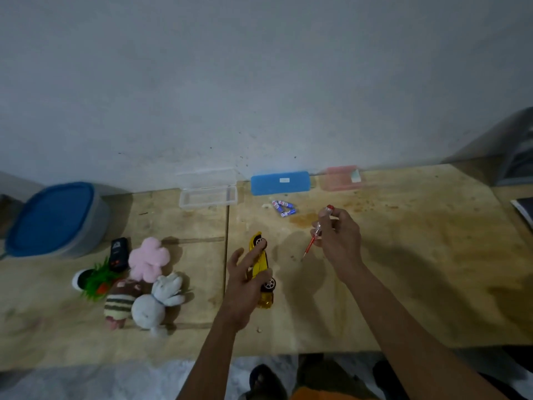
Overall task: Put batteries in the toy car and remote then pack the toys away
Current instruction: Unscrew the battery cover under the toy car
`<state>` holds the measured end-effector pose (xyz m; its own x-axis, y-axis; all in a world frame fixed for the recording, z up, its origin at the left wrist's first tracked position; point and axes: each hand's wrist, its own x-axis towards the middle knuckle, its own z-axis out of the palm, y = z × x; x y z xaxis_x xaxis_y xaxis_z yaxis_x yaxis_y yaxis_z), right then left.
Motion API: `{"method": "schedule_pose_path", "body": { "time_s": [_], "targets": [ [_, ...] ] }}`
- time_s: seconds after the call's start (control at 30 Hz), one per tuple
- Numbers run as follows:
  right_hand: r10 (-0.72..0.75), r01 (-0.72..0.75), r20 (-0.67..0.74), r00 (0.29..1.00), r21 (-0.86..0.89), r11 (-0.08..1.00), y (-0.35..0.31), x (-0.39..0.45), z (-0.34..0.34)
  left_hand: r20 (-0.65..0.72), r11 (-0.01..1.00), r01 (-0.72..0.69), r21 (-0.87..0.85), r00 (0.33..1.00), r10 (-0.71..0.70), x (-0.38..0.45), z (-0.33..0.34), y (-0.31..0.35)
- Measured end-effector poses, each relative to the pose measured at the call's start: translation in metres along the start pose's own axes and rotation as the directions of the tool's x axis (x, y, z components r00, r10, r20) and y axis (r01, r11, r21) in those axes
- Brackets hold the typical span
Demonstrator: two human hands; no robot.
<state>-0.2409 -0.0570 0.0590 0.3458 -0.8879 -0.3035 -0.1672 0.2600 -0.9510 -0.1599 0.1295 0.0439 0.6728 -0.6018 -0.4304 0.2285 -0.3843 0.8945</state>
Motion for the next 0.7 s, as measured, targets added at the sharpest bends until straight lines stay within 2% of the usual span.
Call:
{"method": "schedule_pose_path", "body": {
  "time_s": [0.1, 0.27, 0.43, 0.6, 0.7],
  "targets": [
    [-0.033, 0.034, 0.022, 0.999, -0.008, 0.999, -0.014, -0.011, 0.004, 0.000, 0.985, -0.052, -0.165, 0.999, 0.053, -0.013, -0.006, 0.008],
    [-0.113, 0.115, 0.027, 0.993, -0.059, 0.992, -0.034, -0.040, 0.012, 0.024, 0.965, -0.154, -0.211, 0.986, 0.162, -0.034, -0.016, 0.014],
    [-0.173, 0.172, 0.039, 0.984, 0.027, 0.985, -0.058, -0.080, 0.025, 0.034, 0.911, -0.197, -0.362, 0.974, 0.224, -0.052, -0.044, 0.011],
    [-0.213, 0.206, 0.079, 0.974, 0.094, 0.974, -0.081, -0.129, 0.043, 0.039, 0.885, -0.185, -0.427, 0.974, 0.223, -0.071, -0.073, 0.007],
    [-0.201, 0.192, 0.107, 0.974, 0.093, 0.977, -0.086, -0.154, 0.054, 0.035, 0.897, -0.170, -0.408, 0.979, 0.202, -0.085, -0.085, 0.003]
  ]
}}
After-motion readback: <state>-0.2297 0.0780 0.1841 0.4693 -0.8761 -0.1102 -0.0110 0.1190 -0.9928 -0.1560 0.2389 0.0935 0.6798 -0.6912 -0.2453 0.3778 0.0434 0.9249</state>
